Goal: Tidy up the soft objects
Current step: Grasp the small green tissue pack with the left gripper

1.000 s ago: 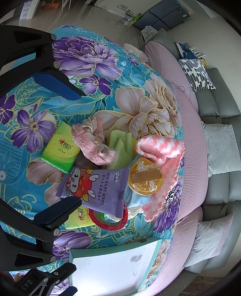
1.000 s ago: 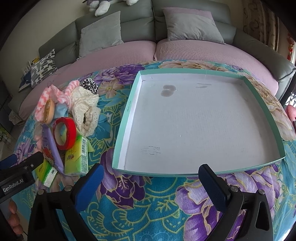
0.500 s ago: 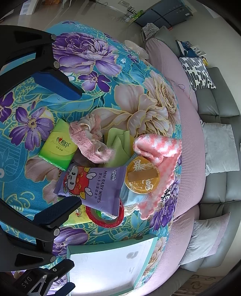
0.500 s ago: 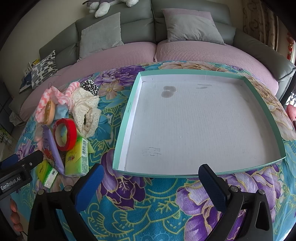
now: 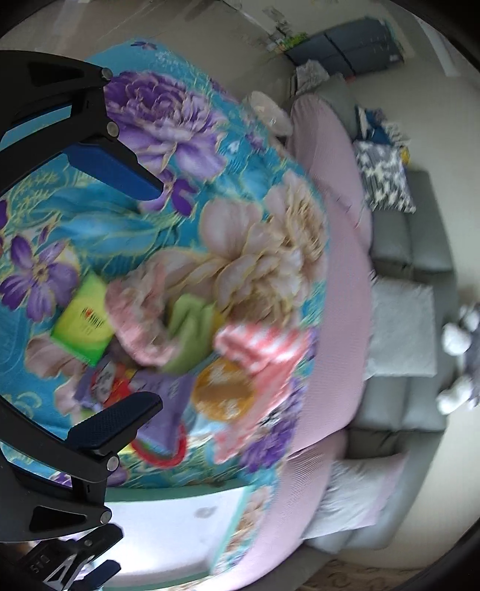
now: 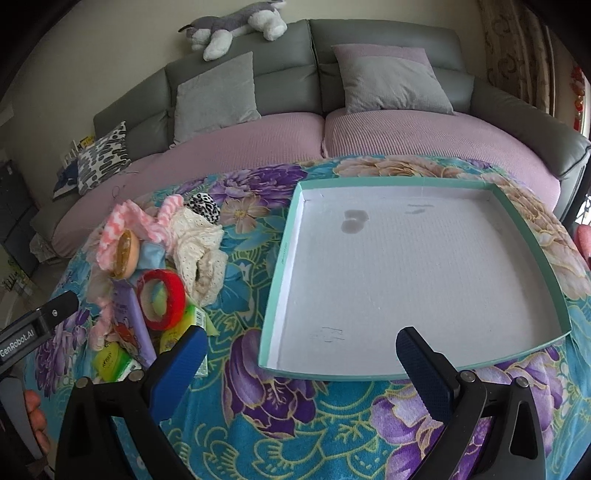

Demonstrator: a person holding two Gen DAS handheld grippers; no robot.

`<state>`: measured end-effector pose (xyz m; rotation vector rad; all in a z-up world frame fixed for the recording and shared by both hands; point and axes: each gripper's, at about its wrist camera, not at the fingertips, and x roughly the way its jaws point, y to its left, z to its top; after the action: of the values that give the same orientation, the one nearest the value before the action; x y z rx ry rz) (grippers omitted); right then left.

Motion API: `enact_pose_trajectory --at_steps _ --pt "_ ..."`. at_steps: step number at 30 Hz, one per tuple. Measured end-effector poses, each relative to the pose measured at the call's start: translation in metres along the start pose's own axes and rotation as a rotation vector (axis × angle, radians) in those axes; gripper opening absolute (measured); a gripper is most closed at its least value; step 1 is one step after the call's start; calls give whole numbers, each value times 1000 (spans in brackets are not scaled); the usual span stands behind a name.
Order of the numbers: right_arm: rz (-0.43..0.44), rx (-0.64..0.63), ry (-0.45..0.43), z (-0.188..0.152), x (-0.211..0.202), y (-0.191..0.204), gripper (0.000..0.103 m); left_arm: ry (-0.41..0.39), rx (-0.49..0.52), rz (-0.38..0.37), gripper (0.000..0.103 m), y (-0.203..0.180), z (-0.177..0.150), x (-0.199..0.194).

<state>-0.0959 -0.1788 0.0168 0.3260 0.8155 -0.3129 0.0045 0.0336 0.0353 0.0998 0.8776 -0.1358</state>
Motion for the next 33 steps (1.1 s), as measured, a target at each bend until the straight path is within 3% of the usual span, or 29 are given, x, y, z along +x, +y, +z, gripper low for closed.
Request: enact_pose_trajectory --at_steps 4,6,16,25,30,33 --pt "22 -45 1 4 0 17 103 -67 -30 43 103 17 2 -4" --pt "56 -54 0 7 0 24 103 -60 -31 19 103 22 4 -2" --pt "106 -139 29 6 11 60 103 85 -54 -79 103 33 -7 25" --pt "112 -144 58 0 18 59 103 227 66 -95 103 10 -30 56" --pt "116 -142 73 -2 21 59 103 267 105 -117 80 0 -37 64" --pt "118 -141 73 -2 22 58 103 291 112 -152 75 -4 -41 66"
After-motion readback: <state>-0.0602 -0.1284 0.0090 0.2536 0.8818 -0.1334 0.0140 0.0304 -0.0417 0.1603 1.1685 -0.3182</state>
